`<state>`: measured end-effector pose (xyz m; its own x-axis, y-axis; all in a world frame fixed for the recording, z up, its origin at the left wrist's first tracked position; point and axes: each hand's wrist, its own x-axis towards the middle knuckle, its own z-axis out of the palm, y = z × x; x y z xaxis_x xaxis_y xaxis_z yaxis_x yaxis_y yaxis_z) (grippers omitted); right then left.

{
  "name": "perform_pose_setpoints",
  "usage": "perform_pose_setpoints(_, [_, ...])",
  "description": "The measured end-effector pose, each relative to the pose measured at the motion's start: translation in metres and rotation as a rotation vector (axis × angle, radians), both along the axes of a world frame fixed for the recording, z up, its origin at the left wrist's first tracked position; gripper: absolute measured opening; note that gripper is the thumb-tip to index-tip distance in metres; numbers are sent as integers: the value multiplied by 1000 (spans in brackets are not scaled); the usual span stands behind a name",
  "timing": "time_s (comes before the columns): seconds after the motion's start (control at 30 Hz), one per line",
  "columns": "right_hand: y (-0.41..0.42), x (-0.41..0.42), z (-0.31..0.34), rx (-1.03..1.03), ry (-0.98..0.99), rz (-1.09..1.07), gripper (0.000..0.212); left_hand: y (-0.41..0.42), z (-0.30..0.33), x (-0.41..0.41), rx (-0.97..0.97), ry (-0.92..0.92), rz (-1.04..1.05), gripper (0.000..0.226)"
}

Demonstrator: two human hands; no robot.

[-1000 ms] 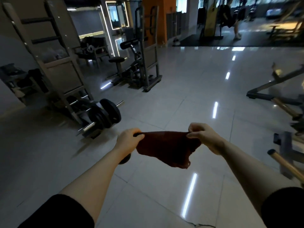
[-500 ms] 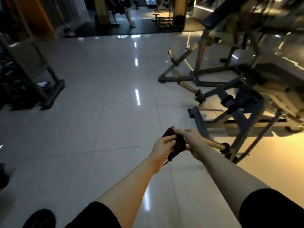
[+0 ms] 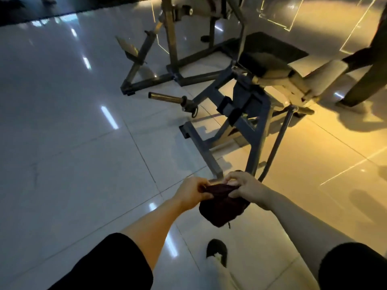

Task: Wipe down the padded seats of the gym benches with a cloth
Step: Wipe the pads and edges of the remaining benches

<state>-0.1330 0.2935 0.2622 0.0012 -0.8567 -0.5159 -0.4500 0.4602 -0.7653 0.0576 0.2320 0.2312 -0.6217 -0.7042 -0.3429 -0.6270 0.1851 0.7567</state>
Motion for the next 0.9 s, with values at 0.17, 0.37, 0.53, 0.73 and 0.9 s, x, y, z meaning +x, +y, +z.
perform_pose_setpoints(0.17, [-63,-49,-40,51,221,107,27,-63,-29,-49,-37,-80,-41,23])
perform_pose_setpoints(0.37, [-157,-60,-92,-2,387,95,17,-147,-55,-73,-270,-99,93,21])
perform_pose_setpoints(0.53, [-184,-53,-150,-55,414,-12,39,-170,-102,-71,-384,-30,48,15])
perform_pose_setpoints(0.73, [-124,-43,-252,130,383,279,58,-103,-195,-65,-210,-258,-228,12])
perform_pose_setpoints(0.9, [-115,-42,-271,158,291,302,80,-95,-221,-72,-169,-299,28,30])
